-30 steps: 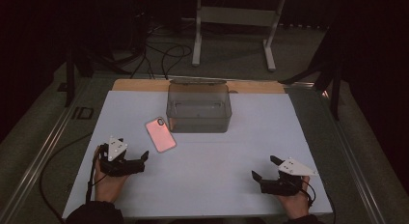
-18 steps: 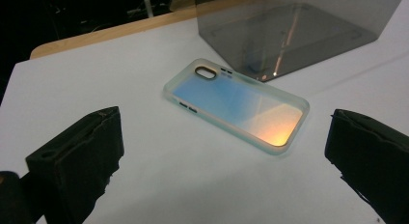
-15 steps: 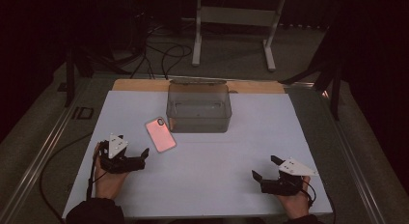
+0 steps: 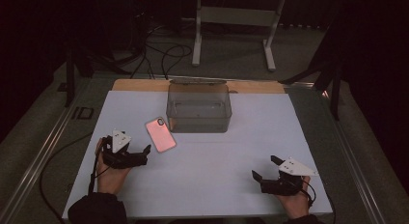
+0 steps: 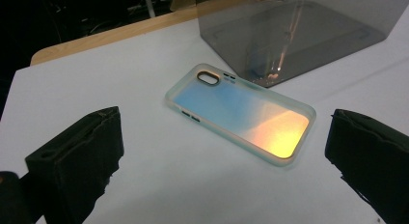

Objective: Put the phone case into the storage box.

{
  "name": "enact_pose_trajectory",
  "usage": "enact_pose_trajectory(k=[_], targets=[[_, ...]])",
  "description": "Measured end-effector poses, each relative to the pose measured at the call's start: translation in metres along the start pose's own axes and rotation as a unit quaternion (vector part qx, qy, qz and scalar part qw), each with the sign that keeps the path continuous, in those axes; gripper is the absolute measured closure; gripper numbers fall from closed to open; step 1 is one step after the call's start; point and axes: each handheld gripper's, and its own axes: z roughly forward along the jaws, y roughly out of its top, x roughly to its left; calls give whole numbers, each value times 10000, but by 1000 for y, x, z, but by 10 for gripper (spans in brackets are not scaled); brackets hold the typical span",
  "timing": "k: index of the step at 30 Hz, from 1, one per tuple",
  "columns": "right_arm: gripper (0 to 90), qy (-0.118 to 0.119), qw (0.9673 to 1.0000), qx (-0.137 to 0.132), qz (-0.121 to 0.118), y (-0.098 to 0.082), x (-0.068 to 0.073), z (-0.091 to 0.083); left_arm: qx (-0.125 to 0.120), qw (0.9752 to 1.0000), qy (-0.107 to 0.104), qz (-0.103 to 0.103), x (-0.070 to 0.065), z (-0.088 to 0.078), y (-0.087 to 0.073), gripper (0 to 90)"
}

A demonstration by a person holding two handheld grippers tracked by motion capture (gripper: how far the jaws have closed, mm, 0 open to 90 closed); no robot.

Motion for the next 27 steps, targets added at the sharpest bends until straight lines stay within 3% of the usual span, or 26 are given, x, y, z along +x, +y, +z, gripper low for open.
enact_pose_trajectory(k=[27], targets=[[91,19,10000,4,-1,0,2,1,91,9999,38,66,0,15,12,10]])
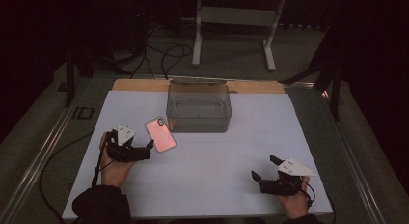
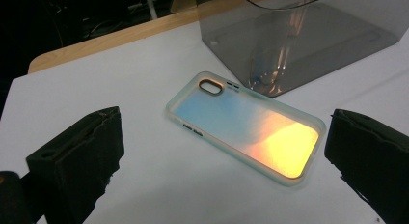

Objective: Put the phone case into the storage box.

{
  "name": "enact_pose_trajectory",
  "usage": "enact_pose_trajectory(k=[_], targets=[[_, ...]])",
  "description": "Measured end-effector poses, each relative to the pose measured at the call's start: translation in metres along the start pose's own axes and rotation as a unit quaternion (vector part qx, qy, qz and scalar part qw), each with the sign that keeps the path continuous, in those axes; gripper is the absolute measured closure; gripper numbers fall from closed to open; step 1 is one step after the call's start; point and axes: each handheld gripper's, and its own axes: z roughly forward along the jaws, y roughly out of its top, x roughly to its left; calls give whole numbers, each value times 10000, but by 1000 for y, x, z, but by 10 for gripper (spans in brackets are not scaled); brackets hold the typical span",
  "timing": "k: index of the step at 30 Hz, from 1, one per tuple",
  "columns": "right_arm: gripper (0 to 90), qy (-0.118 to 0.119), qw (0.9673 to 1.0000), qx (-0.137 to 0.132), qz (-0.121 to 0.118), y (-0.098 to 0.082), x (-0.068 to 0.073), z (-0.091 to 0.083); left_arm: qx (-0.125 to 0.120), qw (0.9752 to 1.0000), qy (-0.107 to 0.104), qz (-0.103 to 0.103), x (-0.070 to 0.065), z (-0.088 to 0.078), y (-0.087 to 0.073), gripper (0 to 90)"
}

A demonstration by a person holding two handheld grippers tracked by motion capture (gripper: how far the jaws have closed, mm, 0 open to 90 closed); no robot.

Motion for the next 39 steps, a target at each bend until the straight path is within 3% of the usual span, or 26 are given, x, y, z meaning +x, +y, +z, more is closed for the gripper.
enact_pose_trajectory(k=[28,39], targets=[[91,-11,10000,-15,-15,0,0,0,332,9994,-14,-57,0,24,10,18],[91,-2,10000,-6,-21,0,0,0,459,9988,-23,-167,1,33,8,21]])
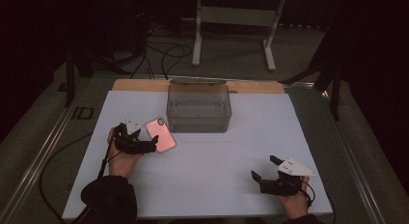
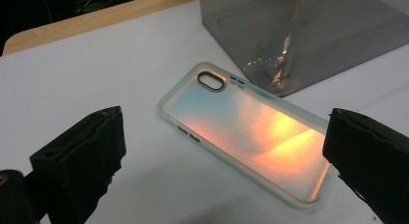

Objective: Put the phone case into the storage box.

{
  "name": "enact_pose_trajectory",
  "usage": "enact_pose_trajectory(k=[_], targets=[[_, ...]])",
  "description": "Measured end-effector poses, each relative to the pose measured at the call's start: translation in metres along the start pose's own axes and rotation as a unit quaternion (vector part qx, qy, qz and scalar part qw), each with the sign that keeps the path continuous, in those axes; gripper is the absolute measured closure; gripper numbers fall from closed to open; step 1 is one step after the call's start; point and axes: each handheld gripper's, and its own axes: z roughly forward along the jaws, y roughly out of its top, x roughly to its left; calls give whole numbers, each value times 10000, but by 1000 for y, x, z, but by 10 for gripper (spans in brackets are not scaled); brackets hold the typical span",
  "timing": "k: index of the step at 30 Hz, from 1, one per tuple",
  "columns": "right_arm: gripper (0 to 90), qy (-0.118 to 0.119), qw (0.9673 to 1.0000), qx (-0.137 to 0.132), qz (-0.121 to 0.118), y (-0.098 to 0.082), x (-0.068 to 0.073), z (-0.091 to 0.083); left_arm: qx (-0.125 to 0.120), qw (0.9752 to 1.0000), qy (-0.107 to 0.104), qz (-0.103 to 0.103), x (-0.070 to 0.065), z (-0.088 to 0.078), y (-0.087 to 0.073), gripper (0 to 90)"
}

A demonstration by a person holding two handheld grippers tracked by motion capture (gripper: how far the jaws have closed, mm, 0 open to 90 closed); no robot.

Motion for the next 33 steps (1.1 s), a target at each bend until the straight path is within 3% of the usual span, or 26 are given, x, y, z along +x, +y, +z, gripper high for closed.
enact_pose_trajectory(k=[16,27,33], targets=[[91,1,10000,4,0,0,0,0,170,9996,-68,-197,1,12,-1,24],[92,20,10000,-12,1,0,0,0,286,9994,-17,-167,-1,19,-1,23],[91,23,10000,4,1,0,0,0,420,9989,133,-150,-2,25,-2,21]])
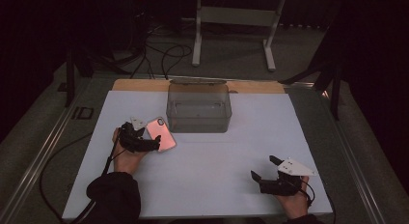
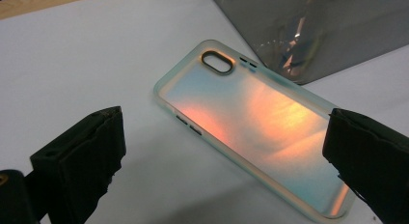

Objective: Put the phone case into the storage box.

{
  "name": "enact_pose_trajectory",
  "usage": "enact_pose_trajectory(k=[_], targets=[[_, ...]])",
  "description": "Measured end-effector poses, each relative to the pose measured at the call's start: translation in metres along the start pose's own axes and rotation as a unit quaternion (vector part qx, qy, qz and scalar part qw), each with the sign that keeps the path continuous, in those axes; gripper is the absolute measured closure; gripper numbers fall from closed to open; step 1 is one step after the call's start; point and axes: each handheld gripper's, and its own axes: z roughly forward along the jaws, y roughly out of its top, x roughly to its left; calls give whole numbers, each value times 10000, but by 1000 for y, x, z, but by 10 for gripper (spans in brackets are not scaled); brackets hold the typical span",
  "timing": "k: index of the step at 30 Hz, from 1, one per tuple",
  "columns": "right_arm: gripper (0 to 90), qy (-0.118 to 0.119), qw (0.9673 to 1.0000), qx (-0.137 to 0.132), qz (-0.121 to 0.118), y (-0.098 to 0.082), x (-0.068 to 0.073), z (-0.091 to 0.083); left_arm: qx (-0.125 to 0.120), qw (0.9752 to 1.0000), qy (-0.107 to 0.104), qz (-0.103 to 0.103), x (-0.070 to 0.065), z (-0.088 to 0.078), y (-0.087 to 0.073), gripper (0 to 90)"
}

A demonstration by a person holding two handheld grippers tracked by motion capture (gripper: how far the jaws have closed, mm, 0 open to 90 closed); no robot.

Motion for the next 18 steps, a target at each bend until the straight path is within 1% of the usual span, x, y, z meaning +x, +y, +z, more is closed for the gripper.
enact_pose_trajectory(k=[1,5,6,8,12,16,18], targets=[[91,-1,10000,0,-2,0,0,0,12,10000,45,20,0,1,0,21],[91,-2,10000,1,-1,0,0,0,82,10000,24,10,-1,3,0,28],[92,1,10000,-2,1,0,0,0,90,9999,54,9,-2,4,0,32],[91,-1,10000,-1,-2,0,0,0,83,10000,14,-17,-2,4,0,46],[92,-1,10000,0,3,0,0,0,102,9999,6,-22,-3,6,-1,76],[92,-3,10000,-3,-11,0,0,0,192,9998,51,-61,-4,9,-1,95],[92,-1,10000,-5,-10,0,0,0,210,9998,40,-65,-4,10,-1,107]])
